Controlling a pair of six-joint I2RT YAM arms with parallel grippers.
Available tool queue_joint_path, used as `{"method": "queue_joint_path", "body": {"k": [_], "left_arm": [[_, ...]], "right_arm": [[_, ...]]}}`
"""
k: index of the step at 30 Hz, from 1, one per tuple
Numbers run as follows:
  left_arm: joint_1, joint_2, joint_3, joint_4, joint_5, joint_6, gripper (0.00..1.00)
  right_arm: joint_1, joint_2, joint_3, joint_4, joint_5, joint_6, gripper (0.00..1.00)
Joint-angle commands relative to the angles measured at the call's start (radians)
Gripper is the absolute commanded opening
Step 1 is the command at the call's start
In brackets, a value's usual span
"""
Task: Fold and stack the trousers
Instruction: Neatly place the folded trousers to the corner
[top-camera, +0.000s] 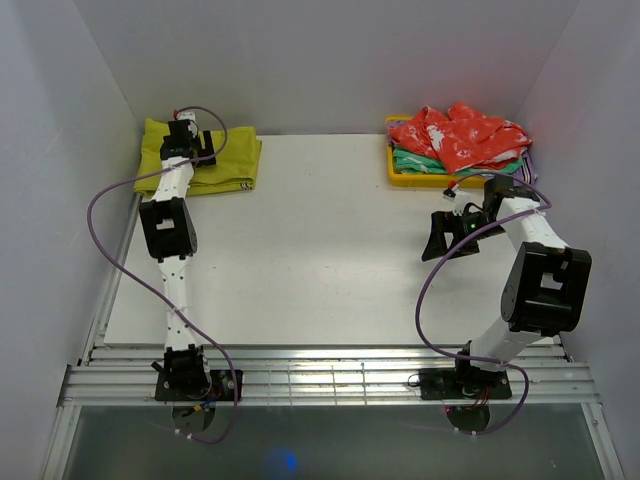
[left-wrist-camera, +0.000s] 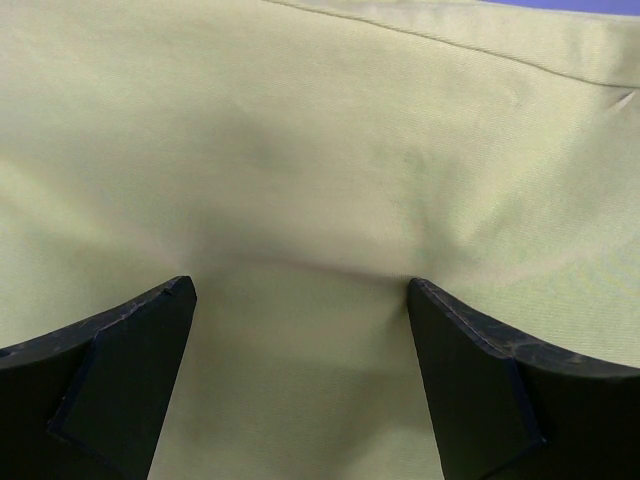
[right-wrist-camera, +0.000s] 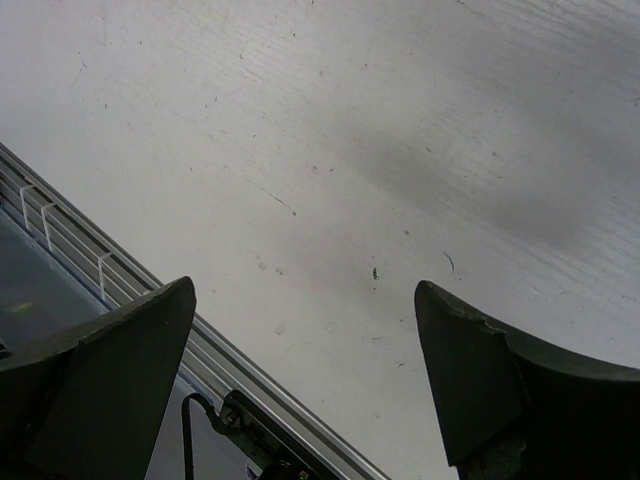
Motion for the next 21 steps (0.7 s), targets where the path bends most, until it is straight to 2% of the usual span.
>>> {"method": "queue_joint_path", "body": {"k": [1, 6, 13, 18, 21], "left_arm": [[0.06, 0.104, -0.082, -0.191, -0.09, 0.118, 0.98], [0.06, 0.048, -0.088, -0.159, -0.061, 0.173, 0.98], [0.052, -0.346, -0.304, 0.042, 0.032, 0.193, 0.98], [0.052, -0.579, -0.343, 0.085, 0.06, 0.179, 0.98], [0.051, -0.707, -0.396, 0.066, 0.141, 0.192, 0.98]], "right_arm": [[-0.006, -0.024, 0.018, -0.019, -0.017, -0.004, 0.95], [-0.006, -0.038, 0.046, -0.039, -0.031, -0.009, 0.93], [-0.017, -0.118, 0.145, -0.012, -0.02, -0.03, 0.9], [-0.023, -0.197, 0.166, 0.077, -0.019, -0.018, 0.9], [-0.025, -0.243, 0.152, 0.11, 0.004, -0.027, 0.9]]}}
